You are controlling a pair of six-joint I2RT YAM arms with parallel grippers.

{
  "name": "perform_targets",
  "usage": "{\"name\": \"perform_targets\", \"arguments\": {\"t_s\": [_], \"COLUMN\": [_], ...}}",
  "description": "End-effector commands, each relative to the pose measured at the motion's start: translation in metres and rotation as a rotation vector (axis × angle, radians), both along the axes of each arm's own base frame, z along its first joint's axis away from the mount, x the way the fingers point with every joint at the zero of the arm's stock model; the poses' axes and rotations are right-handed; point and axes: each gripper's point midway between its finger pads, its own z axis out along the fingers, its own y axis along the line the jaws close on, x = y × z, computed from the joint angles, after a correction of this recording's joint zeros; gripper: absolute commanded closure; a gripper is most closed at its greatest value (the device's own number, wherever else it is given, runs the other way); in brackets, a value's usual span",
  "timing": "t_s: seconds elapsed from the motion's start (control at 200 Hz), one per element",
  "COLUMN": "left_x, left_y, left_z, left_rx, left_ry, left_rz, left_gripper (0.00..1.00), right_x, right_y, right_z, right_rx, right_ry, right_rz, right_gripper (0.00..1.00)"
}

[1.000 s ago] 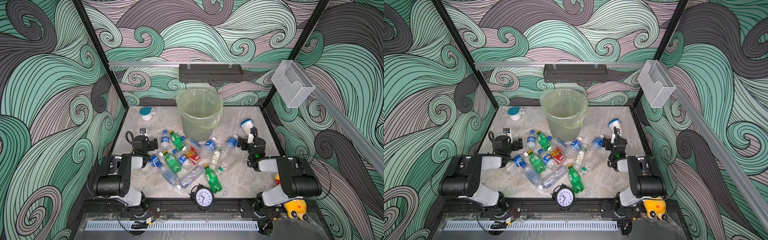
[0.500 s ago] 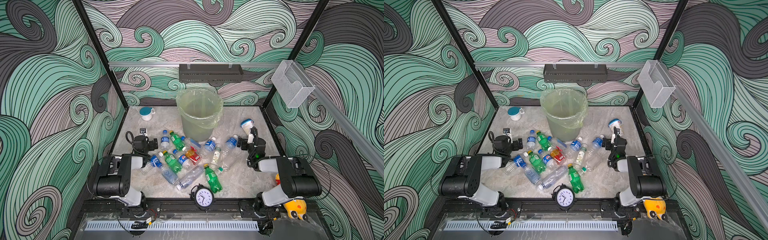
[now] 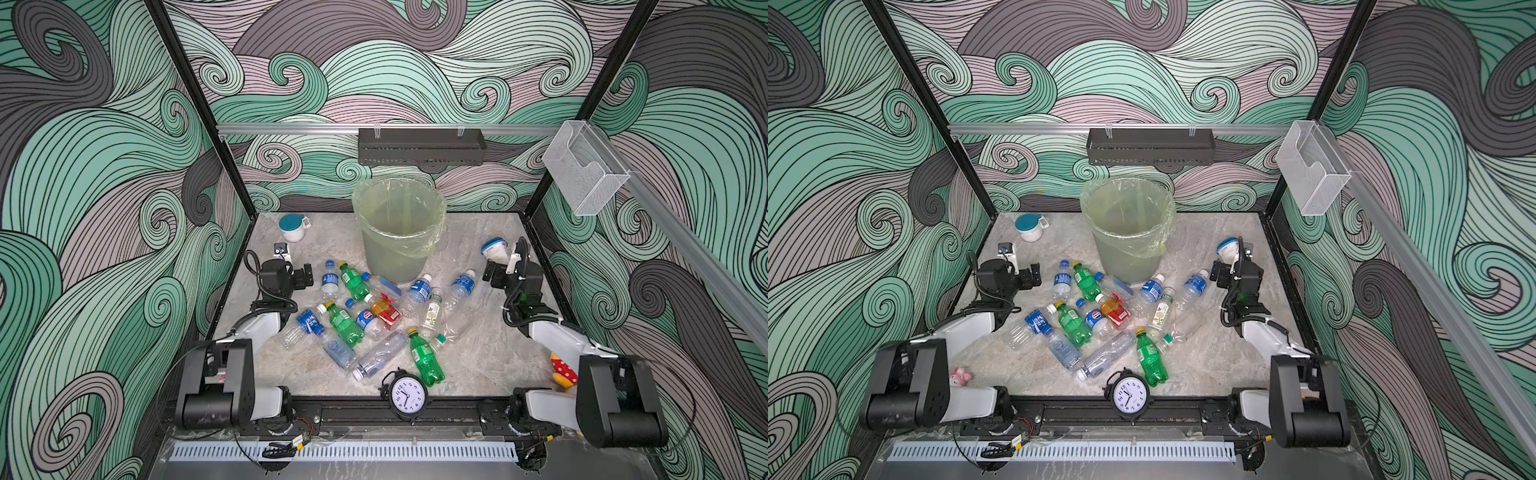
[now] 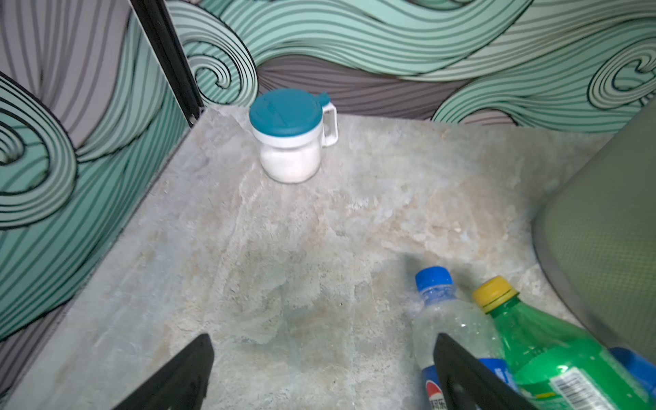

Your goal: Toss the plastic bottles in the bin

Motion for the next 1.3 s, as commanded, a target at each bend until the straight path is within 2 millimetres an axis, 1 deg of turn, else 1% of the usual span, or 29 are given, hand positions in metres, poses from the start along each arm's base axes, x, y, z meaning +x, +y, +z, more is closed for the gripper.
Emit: {"name": "perform_targets", "arguments": {"t_s": [0.0,0.065,0.145,0.215,0.265,0.335,0.42,0.505,0.54,0.56,0.61,0.716,0.786,0.896,0.996,1.076,1.181,1.296], "left_x": [-0.016,-0.025,-0.036,-0.047,-0.052,-0.061,-0.07,-0.081,-0.085,-0.088,-0.094,-0.106,-0.11,-0.114,-0.113,-0.112,-0.111,-0.11], "left_y": [0.012,0.017,0.011,0.009,0.006,0.001,-0.01,-0.022,-0.026,-0.029,-0.033,-0.042,-0.046,-0.052,-0.057,-0.057,-0.056,-0.056], "left_z": [0.02,0.033,0.044,0.052,0.059,0.065,0.069,0.069,0.069,0.069,0.068,0.07,0.069,0.066,0.063,0.061,0.063,0.064], "left_rx": [-0.051,-0.106,-0.16,-0.165,-0.162,-0.154,-0.157,-0.184,-0.189,-0.19,-0.184,-0.158,-0.144,-0.142,-0.15,-0.151,-0.138,-0.126], "left_ry": [0.032,0.031,0.063,0.105,0.125,0.161,0.198,0.248,0.271,0.282,0.308,0.344,0.355,0.37,0.38,0.392,0.387,0.382], "left_rz": [0.116,0.177,0.185,0.188,0.172,0.141,0.072,0.012,-0.012,-0.027,-0.062,-0.14,-0.174,-0.223,-0.249,-0.254,-0.257,-0.261], "left_gripper": [0.01,0.01,0.01,0.01,0.01,0.01,0.02,0.01,0.01,0.01,0.01,0.01,0.01,0.01,0.01,0.01,0.01,0.01], "right_x": [-0.029,-0.039,-0.049,-0.061,-0.066,-0.07,-0.072,-0.069,-0.07,-0.069,-0.069,-0.068,-0.064,-0.054,-0.044,-0.037,-0.028,-0.018], "right_y": [-0.003,0.004,0.017,0.026,0.033,0.042,0.052,0.062,0.064,0.067,0.072,0.083,0.089,0.099,0.104,0.108,0.114,0.119], "right_z": [-0.015,-0.007,-0.003,-0.009,-0.011,-0.015,-0.02,-0.028,-0.034,-0.038,-0.046,-0.061,-0.066,-0.071,-0.081,-0.09,-0.101,-0.111], "right_rx": [0.039,0.062,0.108,0.141,0.162,0.199,0.245,0.276,0.284,0.29,0.301,0.343,0.369,0.413,0.433,0.455,0.474,0.488], "right_ry": [0.187,0.232,0.307,0.405,0.448,0.494,0.535,0.574,0.606,0.625,0.664,0.717,0.718,0.701,0.701,0.718,0.73,0.753], "right_rz": [-0.071,-0.062,-0.03,-0.015,-0.001,0.024,0.047,0.079,0.085,0.093,0.111,0.137,0.139,0.15,0.147,0.142,0.139,0.13], "right_gripper": [0.0,0.01,0.0,0.01,0.01,0.02,0.03,0.04,0.03,0.01,0.0,0.02,0.04,0.08,0.09,0.11,0.12,0.17]}}
